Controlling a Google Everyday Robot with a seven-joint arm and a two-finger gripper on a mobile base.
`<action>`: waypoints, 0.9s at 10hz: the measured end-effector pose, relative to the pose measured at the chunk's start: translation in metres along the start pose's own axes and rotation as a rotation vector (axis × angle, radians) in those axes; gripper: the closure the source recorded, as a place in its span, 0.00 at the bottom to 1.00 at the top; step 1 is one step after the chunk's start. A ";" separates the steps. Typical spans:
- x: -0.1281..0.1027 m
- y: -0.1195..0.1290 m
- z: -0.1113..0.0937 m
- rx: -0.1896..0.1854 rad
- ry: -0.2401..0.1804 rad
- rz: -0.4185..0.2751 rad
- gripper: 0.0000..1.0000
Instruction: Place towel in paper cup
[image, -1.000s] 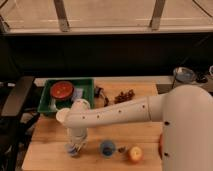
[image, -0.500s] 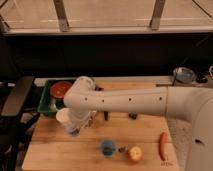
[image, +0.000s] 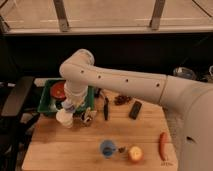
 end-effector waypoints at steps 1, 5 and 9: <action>0.000 -0.005 0.005 0.011 -0.011 0.004 0.97; -0.005 -0.020 0.073 0.038 -0.088 0.000 0.56; -0.014 -0.030 0.126 0.046 -0.165 -0.012 0.40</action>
